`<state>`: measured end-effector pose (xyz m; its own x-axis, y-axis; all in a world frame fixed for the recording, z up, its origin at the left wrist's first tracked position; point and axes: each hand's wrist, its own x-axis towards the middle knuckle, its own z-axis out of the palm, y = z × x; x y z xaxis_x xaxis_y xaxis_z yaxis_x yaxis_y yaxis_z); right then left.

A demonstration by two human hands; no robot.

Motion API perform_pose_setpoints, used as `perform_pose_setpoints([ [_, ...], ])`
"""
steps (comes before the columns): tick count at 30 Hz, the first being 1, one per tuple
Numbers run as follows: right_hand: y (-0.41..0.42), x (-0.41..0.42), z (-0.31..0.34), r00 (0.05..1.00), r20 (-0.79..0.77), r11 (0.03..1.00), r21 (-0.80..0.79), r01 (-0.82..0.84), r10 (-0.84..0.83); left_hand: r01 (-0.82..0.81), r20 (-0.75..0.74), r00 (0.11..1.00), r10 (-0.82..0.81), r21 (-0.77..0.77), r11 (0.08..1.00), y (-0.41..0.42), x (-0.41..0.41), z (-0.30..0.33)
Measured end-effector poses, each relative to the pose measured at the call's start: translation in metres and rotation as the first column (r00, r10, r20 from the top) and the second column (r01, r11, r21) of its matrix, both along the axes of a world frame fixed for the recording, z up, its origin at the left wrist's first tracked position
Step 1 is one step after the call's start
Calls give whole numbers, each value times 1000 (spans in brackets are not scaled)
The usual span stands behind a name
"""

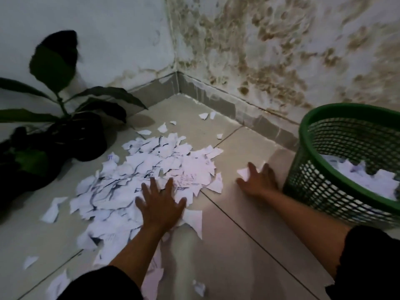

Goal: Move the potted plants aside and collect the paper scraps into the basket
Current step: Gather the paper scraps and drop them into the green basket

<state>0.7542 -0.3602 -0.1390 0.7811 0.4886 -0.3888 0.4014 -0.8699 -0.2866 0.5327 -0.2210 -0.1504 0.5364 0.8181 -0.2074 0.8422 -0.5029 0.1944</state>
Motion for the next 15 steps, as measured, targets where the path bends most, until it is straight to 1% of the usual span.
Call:
perform_pose_setpoints([
  [2, 3, 1, -13, 999, 49, 1000, 7, 9, -10, -53, -74, 996, 54, 8, 999, 7, -23, -15],
  [3, 10, -4, -18, 998, 68, 999, 35, 3, -5, -79, -89, 993, 79, -1, 997, 11, -32, -20],
  [5, 30, -26, -25, 995, 77, 986, 155, -69, 58, -104, -94, 991, 100, -45, 994, 15, -43, -27],
  [7, 54, -56, -25, 980, 40, 921, 337, -195, 193, -77, -69, 995, 73, -55, 996, 17, -44, -30],
  [9, 78, -80, -17, 954, -47, 822, 521, -228, 295, -30, 5, 1000, 30, -40, 999, 18, -44, -28],
  [10, 87, -88, -12, 943, -68, 798, 555, -237, 327, -2, 56, 998, 3, -24, 1000, 20, -45, -26],
  [11, 95, -92, -8, 933, -54, 799, 536, -273, 355, 29, 110, 994, -29, 0, 1000, 21, -48, -25],
  [12, 103, -97, -4, 923, -27, 825, 459, -330, 384, 50, 138, 989, -53, 25, 998, 24, -54, -24],
  [14, 115, -106, -3, 884, -32, 857, 264, -442, 466, 29, 110, 993, -36, 58, 998, 32, -69, -22],
  [15, 119, -112, -3, 854, -49, 845, 187, -502, 518, -21, 73, 997, 18, 44, 999, 36, -80, -21],
])
